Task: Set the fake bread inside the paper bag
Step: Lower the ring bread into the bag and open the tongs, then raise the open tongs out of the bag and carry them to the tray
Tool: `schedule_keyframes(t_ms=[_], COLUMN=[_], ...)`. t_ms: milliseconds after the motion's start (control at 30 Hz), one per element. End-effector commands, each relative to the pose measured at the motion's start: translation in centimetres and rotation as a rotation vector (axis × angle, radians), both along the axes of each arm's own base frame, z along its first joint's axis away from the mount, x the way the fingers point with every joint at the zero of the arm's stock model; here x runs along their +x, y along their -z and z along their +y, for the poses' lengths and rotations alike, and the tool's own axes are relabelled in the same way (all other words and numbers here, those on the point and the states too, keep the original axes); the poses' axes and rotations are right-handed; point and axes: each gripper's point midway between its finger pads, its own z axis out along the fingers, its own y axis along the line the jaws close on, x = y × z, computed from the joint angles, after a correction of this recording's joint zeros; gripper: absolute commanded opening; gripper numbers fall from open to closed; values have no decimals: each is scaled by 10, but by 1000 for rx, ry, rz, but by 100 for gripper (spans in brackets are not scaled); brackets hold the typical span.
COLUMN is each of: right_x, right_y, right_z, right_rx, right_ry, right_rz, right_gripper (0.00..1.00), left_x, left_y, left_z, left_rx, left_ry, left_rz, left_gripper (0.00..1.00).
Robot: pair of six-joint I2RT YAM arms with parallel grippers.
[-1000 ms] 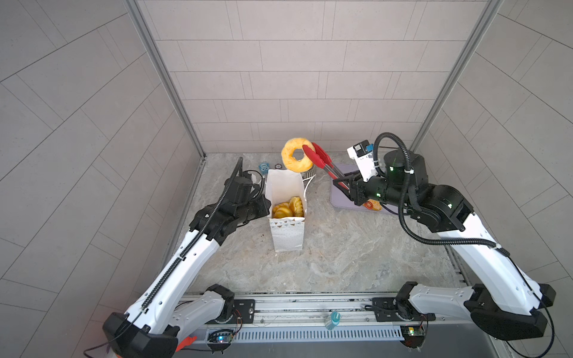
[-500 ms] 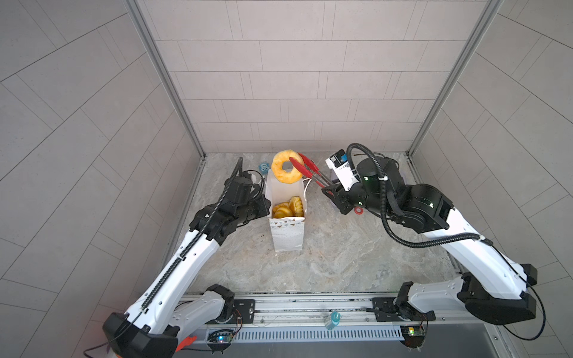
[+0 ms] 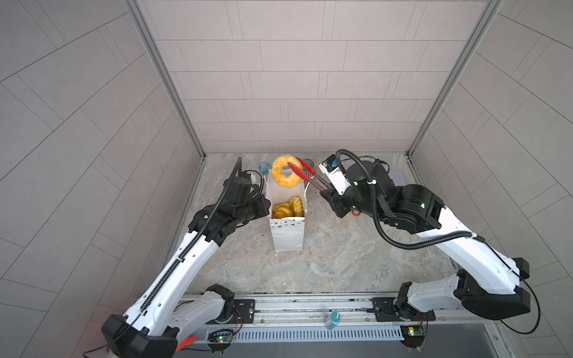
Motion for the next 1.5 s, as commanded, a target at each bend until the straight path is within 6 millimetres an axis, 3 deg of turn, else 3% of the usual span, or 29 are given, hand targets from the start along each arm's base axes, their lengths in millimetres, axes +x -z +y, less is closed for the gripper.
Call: schedule_keyframes(t_ms=[0,467,767,1033,1467], right_x=[3,5,2,-4,0], right_y=[-6,18,21,15,-4], right_z=[-2,4,4,8,-2], right_rx=[-16,-127,-137,-95,-39], right_ry=[18,21,18,-12,43], right_rz=[-36,-19,-19,-15,-72], right_gripper=[35,36,41,52,50], left_x=[0,-1,0,0,-1], left_y=[-5,-2,-3,-3,-4], left_z=[4,4,3,3,4], left_rx=[-5,-4,-9,-8,-8], left_ry=[-19,-17,-17,-19,-19], left_rz=[-17,-11,-11,-11,-13], left_gripper=[18,18,18,18,18])
